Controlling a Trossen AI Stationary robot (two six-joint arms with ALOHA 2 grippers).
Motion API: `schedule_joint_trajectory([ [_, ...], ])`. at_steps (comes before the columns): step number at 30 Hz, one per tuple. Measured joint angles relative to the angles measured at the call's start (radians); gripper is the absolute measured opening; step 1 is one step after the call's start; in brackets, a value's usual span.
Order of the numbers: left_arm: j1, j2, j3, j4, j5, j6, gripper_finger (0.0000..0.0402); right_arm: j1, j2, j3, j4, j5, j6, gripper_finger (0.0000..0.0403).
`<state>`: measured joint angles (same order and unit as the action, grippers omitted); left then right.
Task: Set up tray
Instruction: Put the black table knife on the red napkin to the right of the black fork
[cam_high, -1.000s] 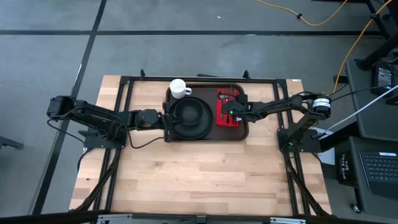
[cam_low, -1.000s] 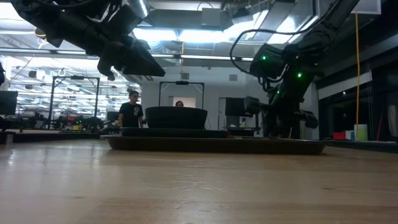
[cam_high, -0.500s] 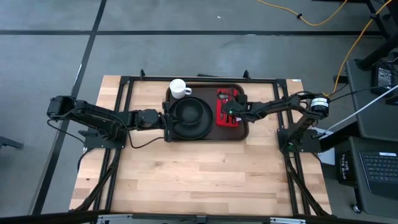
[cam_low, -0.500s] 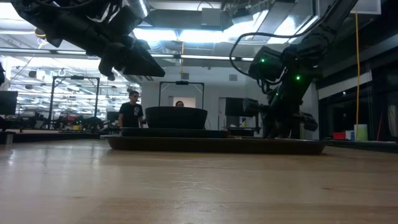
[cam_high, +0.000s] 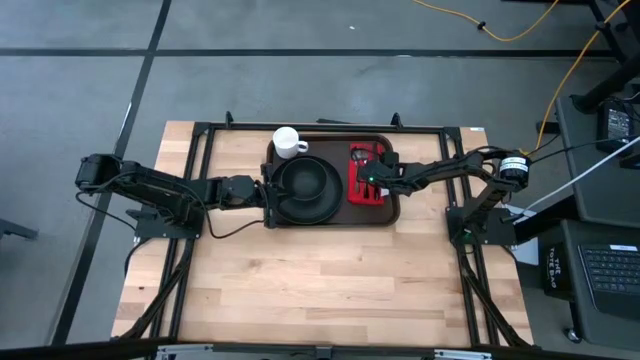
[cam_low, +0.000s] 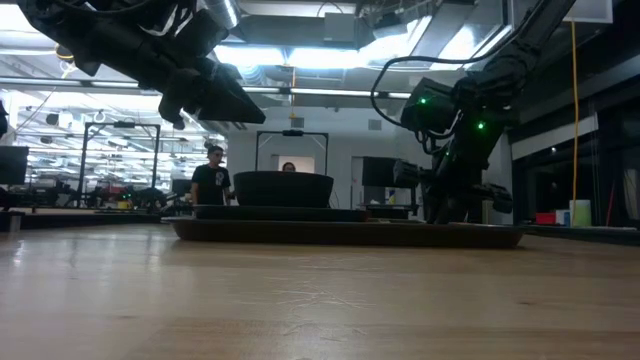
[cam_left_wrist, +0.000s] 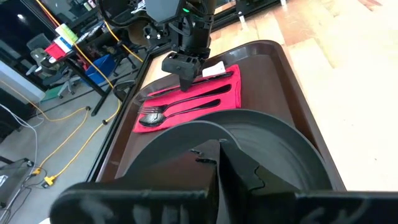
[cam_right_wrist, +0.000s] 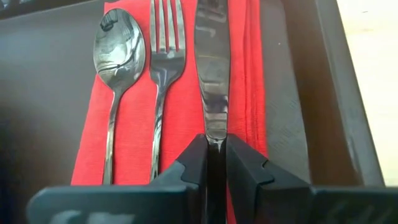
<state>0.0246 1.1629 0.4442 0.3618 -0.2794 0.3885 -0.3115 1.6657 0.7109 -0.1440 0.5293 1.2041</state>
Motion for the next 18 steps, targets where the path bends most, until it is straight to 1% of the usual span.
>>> schedule_joint_trajectory([
  [8,0.000,0.000,0.000,0.000,0.000,0.000,0.0004,-0.003,0.000,-0.001,-0.001,-0.003,-0.004,0.0063],
  [18,0.000,0.000,0.000,-0.037,-0.011,0.000,0.0004,-0.003,0.000,-0.001,0.000,-0.001,-0.002,0.0068],
])
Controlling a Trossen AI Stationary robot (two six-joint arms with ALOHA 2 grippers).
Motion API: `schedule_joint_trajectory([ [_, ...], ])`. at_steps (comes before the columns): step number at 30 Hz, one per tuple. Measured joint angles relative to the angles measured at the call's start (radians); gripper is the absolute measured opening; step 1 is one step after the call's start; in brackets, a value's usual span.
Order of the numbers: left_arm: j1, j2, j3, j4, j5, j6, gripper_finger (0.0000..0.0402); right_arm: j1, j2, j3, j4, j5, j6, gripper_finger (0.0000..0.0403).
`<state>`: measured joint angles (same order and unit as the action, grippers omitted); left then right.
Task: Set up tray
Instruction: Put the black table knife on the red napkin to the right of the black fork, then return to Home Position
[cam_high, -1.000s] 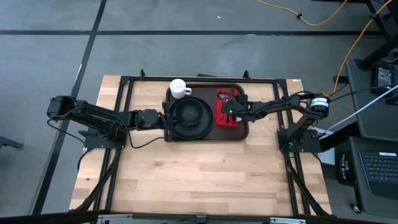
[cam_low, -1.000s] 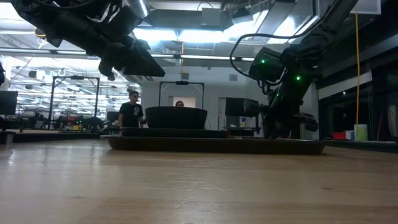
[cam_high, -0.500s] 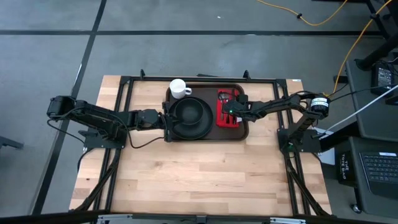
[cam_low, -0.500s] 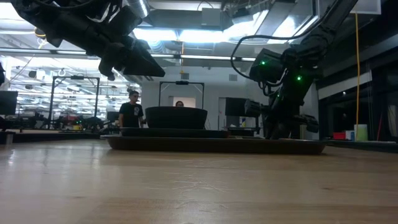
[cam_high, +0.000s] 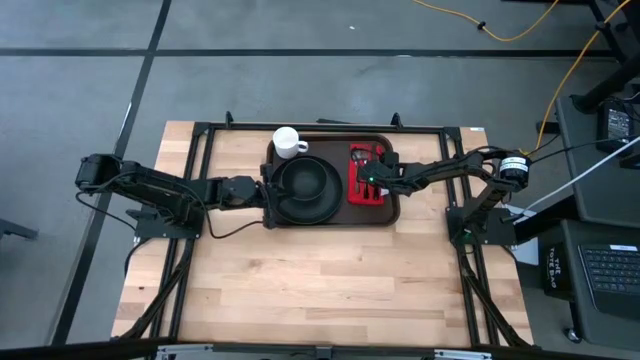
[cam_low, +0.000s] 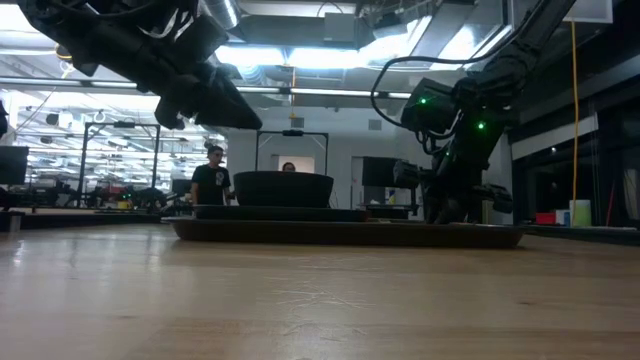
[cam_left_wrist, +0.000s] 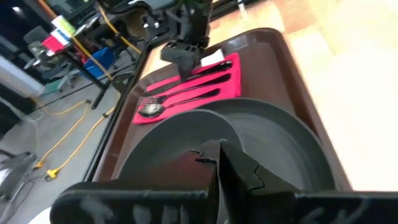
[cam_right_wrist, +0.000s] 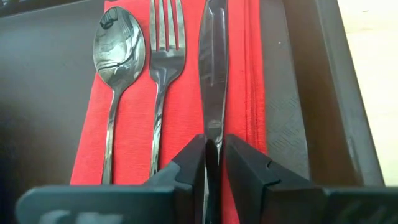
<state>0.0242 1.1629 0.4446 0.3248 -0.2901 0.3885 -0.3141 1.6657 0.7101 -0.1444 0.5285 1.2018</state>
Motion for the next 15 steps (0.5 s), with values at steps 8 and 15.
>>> schedule_joint_trajectory([
  [8,0.000,0.000,0.000,-0.002,-0.127,0.003,0.0003,0.000,-0.013,0.000,0.004,0.000,-0.009,0.0068],
  [15,-0.003,0.000,0.000,-0.001,-0.134,0.042,0.0002,0.000,-0.123,0.000,-0.002,-0.007,-0.116,0.0069],
])
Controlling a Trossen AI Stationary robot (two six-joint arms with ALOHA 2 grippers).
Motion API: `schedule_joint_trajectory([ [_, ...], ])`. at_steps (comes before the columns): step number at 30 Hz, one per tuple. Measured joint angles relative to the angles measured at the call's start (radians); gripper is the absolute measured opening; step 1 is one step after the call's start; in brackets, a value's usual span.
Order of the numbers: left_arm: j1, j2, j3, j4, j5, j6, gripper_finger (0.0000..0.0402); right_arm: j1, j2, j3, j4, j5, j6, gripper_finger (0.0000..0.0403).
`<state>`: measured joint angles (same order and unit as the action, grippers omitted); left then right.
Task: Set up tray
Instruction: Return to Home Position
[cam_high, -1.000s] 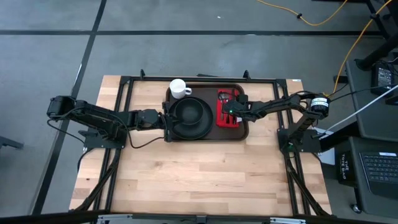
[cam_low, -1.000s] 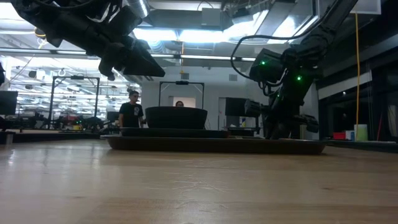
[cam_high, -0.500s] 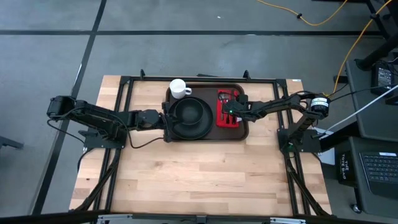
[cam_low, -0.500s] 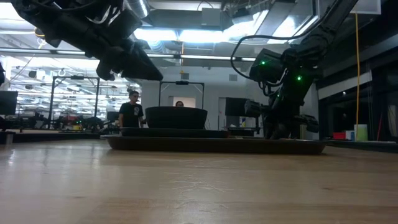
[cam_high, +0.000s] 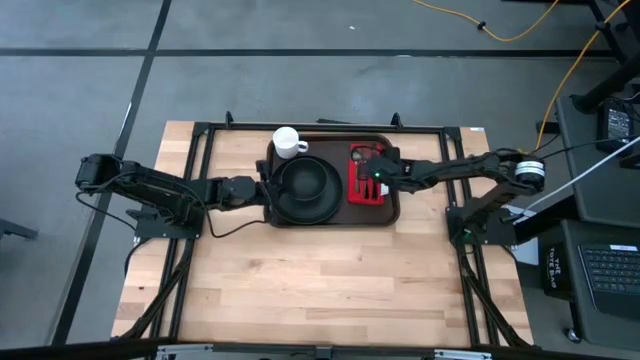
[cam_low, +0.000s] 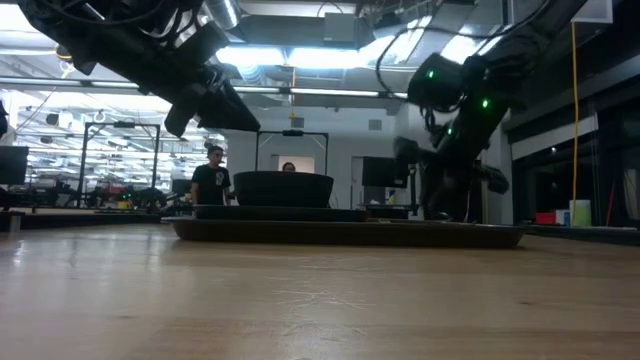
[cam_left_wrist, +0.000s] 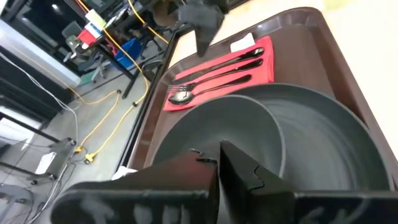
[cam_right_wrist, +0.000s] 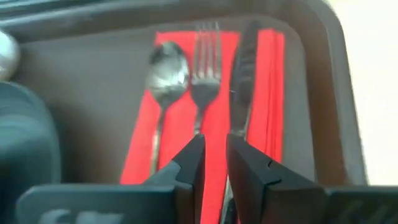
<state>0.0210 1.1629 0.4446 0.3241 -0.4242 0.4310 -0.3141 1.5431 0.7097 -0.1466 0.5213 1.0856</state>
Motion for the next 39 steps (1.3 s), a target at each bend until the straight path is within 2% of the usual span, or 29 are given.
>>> schedule_joint_trajectory([
  [9,-0.003,-0.012,0.000,0.010,0.056,-0.012,0.0002,0.006,-0.171,0.000,-0.007,0.000,-0.318,0.0066],
  [12,-0.009,-0.028,0.000,0.011,0.068,-0.012,0.0004,0.025,-0.219,0.000,0.002,0.000,-0.445,0.0048],
  [15,-0.028,-0.045,0.000,0.018,0.081,-0.074,0.0005,0.048,-0.262,0.000,0.032,-0.021,-0.604,0.0013],
  [20,-0.061,-0.087,0.000,0.018,0.143,-0.126,0.0001,0.071,-0.306,0.000,0.054,-0.079,-0.801,0.0011],
  [26,-0.064,-0.164,-0.010,0.015,0.269,-0.212,0.0003,0.111,-0.305,-0.006,0.064,-0.098,-0.855,0.0006],
  [29,-0.049,-0.198,-0.073,0.057,0.328,-0.270,0.0001,0.139,-0.302,-0.058,0.111,-0.098,-0.854,0.0006],
  [34,-0.043,-0.271,-0.193,0.200,0.330,-0.313,0.0003,0.169,-0.313,-0.174,0.280,-0.098,-0.907,0.0004],
  [39,-0.043,-0.390,-0.269,0.211,0.331,-0.328,0.0003,0.168,-0.316,-0.200,0.356,-0.095,-0.906,0.0009],
])
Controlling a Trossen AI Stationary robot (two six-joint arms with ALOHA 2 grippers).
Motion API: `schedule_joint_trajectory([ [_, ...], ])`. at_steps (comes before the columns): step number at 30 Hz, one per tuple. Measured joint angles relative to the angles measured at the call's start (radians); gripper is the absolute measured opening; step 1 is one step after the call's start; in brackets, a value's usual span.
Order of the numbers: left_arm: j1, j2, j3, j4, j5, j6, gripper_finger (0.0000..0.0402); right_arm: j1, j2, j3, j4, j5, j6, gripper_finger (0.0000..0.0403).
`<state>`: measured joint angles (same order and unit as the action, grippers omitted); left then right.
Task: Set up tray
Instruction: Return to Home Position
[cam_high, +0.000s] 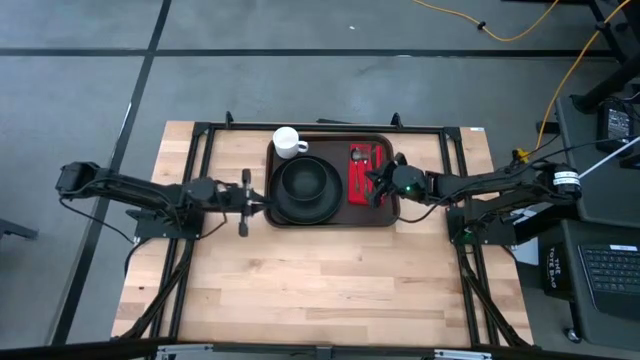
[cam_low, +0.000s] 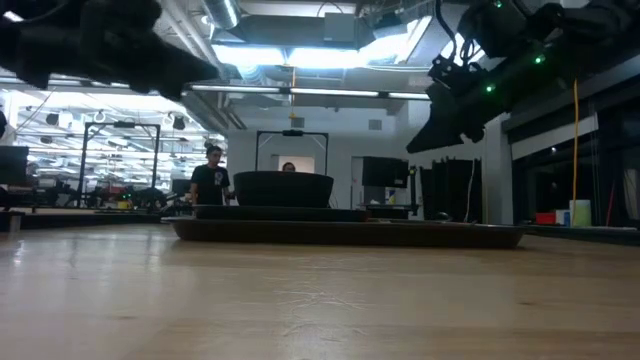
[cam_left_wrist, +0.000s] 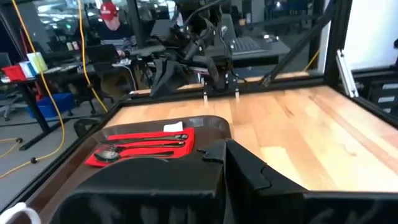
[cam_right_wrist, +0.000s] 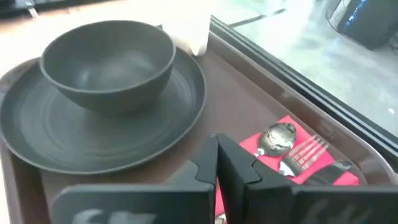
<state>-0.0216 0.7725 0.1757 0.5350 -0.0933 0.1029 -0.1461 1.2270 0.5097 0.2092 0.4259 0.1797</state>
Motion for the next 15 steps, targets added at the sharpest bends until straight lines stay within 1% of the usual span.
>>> schedule_joint_trajectory([
  [9,0.000,-0.231,-0.119,-0.023,0.000,-0.013,0.0003,0.000,0.000,-0.003,0.011,-0.009,0.027,0.0011],
  [15,0.000,-0.348,-0.153,-0.071,-0.001,0.000,0.0003,0.000,0.000,-0.003,0.010,-0.009,0.025,0.0011],
])
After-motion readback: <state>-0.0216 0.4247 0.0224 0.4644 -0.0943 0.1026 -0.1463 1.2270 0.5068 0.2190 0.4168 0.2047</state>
